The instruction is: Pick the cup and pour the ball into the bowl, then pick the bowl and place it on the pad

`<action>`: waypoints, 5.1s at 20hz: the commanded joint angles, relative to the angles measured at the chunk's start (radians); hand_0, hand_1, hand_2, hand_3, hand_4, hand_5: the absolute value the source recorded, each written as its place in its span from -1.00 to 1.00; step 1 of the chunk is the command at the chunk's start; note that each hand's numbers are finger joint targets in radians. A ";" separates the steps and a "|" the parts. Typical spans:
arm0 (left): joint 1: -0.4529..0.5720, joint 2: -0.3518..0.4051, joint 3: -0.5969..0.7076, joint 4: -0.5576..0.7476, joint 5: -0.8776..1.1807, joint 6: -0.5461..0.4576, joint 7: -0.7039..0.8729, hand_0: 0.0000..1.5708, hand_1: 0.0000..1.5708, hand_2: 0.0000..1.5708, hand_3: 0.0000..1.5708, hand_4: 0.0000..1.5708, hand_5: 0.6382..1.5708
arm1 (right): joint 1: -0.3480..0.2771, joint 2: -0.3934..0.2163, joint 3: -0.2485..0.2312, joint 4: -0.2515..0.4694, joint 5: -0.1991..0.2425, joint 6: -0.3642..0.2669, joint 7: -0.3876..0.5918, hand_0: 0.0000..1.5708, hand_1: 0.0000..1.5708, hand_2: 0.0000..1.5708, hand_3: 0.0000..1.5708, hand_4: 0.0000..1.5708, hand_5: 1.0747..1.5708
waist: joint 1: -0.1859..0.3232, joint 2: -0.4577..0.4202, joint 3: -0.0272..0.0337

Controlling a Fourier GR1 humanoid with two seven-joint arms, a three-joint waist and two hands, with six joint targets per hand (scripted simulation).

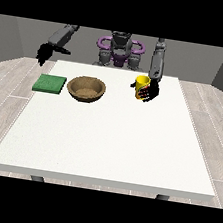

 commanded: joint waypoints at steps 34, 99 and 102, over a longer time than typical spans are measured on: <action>-0.226 -0.120 -0.595 -0.115 -0.905 0.166 0.968 0.19 0.19 1.00 1.00 0.16 1.00 | 0.024 -0.178 -0.111 0.480 0.024 0.071 -0.086 -1.00 -1.00 -1.00 -1.00 -1.00 0.90 | 0.170 -0.322 -0.0006; -0.235 -0.120 -0.210 -0.442 -0.206 -0.042 0.604 -1.00 -1.00 -1.00 -1.00 -1.00 0.94 | -0.334 -0.107 -0.124 0.477 -0.077 -0.029 0.074 -1.00 -1.00 -1.00 -1.00 -0.52 0.97 | 0.270 0.109 -0.0041; -0.187 -0.120 -0.172 -0.390 -0.163 -0.091 0.543 -1.00 -1.00 -1.00 -1.00 -1.00 0.88 | -0.292 -0.060 -0.076 0.462 -0.042 -0.042 0.066 -1.00 -1.00 -1.00 -1.00 -0.70 0.91 | 0.239 0.055 -0.0025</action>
